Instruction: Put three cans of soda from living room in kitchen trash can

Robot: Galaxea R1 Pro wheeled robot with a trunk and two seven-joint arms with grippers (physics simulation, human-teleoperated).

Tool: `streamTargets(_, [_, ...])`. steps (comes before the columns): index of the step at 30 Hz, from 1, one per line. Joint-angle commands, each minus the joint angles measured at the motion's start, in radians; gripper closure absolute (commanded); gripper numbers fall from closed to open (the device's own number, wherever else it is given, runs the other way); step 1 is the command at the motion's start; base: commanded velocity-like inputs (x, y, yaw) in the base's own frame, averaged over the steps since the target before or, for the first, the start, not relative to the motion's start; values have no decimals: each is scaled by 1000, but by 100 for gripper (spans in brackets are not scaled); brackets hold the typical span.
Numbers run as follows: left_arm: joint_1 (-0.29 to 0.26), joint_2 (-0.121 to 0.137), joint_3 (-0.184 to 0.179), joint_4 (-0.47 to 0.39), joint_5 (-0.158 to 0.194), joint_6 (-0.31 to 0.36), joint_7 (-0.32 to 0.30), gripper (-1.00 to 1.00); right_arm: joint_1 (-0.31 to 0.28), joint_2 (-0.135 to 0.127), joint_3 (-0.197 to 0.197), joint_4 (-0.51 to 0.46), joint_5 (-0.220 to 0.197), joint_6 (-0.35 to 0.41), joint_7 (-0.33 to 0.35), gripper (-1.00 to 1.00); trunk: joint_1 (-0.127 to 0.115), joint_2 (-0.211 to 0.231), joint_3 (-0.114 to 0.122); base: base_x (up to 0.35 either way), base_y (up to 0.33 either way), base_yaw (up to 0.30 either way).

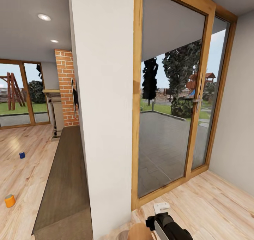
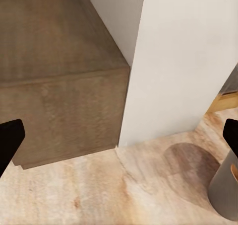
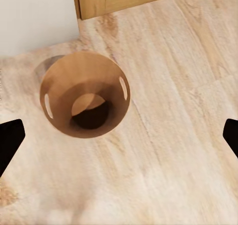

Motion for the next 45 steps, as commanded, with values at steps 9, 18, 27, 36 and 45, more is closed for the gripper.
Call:
streamTargets(9, [0,0,0,0,0,0,0,-100,2,4,2,2,-4,-84,-8,-100,0,0,0,0,0,121])
streamTargets(18, [0,-1,0,0,0,0,0,-100,2,4,3,19,-4,-122,-11,-100,0,0,0,0,0,244])
streamTargets(27, [0,-1,0,0,0,0,0,-100,2,4,3,22,-3,-125,-12,-100,0,0,0,1,-57,257])
streamTargets(36, [0,0,0,0,0,0,0,-100,2,4,3,23,-3,-125,-11,-100,0,0,0,55,-243,98])
streamTargets(45, [0,-1,0,0,0,0,0,-100,2,4,3,24,-4,-124,-11,-100,0,0,0,28,-96,5])
